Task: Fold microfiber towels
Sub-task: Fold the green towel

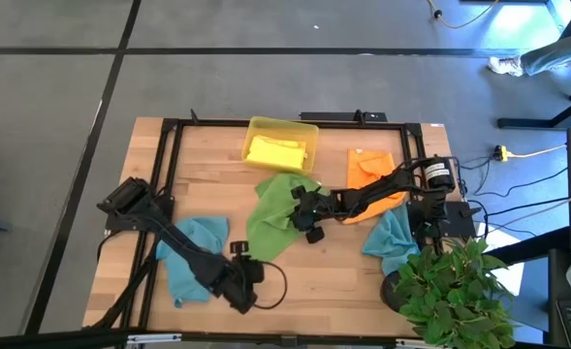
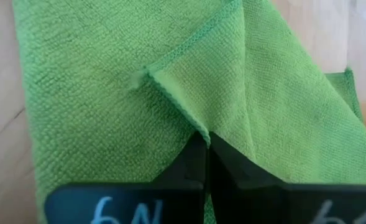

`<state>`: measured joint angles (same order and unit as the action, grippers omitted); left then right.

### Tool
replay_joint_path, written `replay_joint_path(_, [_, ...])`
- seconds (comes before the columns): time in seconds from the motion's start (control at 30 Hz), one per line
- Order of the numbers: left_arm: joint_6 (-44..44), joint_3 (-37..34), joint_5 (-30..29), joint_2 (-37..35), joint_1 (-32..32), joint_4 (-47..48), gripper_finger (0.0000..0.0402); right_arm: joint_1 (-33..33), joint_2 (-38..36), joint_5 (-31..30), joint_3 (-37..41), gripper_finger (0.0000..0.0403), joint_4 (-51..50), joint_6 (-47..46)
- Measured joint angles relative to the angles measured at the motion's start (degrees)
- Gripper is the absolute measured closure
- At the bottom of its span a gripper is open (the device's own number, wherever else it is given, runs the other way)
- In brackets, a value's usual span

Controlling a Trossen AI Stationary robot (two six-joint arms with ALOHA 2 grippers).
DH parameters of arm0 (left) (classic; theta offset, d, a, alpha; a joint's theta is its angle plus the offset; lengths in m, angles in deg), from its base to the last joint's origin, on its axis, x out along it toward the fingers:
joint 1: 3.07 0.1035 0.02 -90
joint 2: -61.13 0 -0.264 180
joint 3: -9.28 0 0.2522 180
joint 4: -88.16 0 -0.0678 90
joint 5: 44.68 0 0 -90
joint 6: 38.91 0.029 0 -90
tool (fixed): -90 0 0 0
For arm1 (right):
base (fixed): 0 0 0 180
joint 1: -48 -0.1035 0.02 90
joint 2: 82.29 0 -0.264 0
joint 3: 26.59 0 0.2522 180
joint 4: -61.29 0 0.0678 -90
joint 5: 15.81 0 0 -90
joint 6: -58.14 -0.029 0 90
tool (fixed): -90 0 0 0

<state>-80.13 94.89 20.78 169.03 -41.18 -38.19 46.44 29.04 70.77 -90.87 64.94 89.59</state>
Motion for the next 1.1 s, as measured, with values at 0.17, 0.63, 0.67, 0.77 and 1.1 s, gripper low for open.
replay_joint_path(0.17, [-9.9, 0.0, -4.6, 0.0, -6.0, 4.9, 0.0248, 0.0, 0.0, 0.0, 0.0, 0.0388, -0.1, -0.9])
replay_joint_path(0.63, [-35.6, -20.7, -29.2, 0.0, -17.8, -27.2, 0.0246, 0.0, 0.0, 2.3, 0.0, 0.0391, 0.0, -1.4])
replay_joint_path(0.67, [-35.9, -22.5, -29.7, 0.0, -17.0, -30.8, 0.0246, 0.0, 0.0, 2.3, 0.0, 0.039, 0.1, -1.4])
replay_joint_path(0.77, [-35.5, -26.7, -29.2, 0.0, -14.1, -38.8, 0.0246, -0.1, 0.0, 2.4, 0.0, 0.0391, 0.2, -1.7])
replay_joint_path(1.1, [-24.6, -28.9, -25.0, 0.0, -11.3, -51.8, 0.0246, 0.0, 0.0, 2.5, 0.0, 0.0388, 0.2, -2.7])
